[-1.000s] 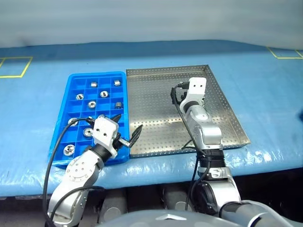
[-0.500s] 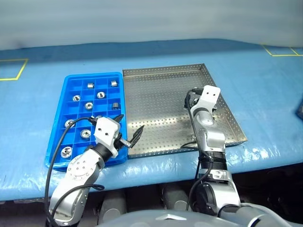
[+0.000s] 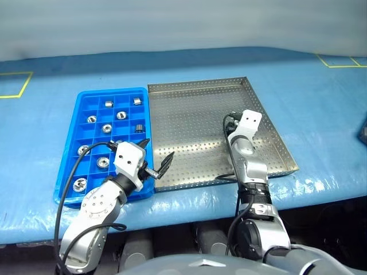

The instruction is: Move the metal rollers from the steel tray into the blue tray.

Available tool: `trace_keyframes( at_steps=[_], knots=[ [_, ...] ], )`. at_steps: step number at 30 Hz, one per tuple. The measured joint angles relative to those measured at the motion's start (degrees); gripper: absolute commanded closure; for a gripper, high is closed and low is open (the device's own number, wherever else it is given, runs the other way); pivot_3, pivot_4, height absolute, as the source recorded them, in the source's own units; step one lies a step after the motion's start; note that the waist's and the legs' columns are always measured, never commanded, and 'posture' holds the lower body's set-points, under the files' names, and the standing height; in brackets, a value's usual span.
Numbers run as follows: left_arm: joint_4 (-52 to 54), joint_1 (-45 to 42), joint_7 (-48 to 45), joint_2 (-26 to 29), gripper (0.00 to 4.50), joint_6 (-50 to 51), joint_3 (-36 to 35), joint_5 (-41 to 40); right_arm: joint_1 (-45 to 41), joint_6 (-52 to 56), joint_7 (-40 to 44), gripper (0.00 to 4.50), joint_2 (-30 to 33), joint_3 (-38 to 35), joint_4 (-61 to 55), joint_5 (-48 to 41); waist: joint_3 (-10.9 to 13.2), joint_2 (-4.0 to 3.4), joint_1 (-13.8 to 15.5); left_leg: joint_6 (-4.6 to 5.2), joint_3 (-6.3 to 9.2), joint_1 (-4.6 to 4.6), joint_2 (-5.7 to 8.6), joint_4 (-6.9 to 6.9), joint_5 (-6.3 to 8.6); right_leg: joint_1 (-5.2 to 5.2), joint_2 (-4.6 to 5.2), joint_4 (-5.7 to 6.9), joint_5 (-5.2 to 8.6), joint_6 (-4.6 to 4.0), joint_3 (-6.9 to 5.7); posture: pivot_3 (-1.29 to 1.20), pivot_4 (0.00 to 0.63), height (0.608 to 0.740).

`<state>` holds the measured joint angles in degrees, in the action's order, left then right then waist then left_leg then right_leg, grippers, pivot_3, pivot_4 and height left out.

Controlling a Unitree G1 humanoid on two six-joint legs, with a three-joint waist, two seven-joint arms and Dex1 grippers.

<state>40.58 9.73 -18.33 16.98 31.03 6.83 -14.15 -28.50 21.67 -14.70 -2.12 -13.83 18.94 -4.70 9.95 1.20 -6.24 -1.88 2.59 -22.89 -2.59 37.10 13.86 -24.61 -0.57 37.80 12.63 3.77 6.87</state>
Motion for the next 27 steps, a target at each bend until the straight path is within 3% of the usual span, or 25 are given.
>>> trace_keyframes(
  at_steps=[5,11,18,27],
  knots=[
    [0.0,0.4,1.4,-0.5,0.00,-0.3,0.0,0.4,0.3,0.1,1.2,2.85,0.4,1.3,-0.6,0.2,0.0,0.00,0.0,0.00,0.00,0.00,0.00,0.00,0.00,0.00,0.00,0.00,0.00,0.00,0.00,0.03,0.150,0.740],
    [0.0,0.7,6.1,-3.3,0.00,-2.0,-2.0,2.8,0.8,2.3,3.9,2.85,0.6,5.1,-10.0,0.4,0.0,-0.03,0.5,0.00,0.02,-0.01,0.00,-0.02,0.00,-0.02,-0.01,0.02,-0.02,0.04,0.00,0.06,0.150,0.740],
    [0.2,3.5,8.4,-3.9,0.00,-3.0,-5.9,3.0,-3.2,11.6,18.2,2.85,3.6,15.8,-20.0,-2.6,0.0,-0.03,1.7,0.00,0.03,0.03,-0.02,-0.04,0.00,-0.01,-0.02,0.03,0.00,0.01,-0.03,0.14,0.150,0.740],
    [5.1,11.6,9.8,-4.0,0.00,-4.0,-8.0,4.0,-6.4,20.4,32.0,2.85,4.2,29.3,-22.1,-4.4,0.0,-0.03,5.2,0.00,0.05,-0.03,0.00,-0.05,0.00,-0.04,0.02,-0.02,0.17,-0.29,-0.07,0.25,0.150,0.740]
  ],
)
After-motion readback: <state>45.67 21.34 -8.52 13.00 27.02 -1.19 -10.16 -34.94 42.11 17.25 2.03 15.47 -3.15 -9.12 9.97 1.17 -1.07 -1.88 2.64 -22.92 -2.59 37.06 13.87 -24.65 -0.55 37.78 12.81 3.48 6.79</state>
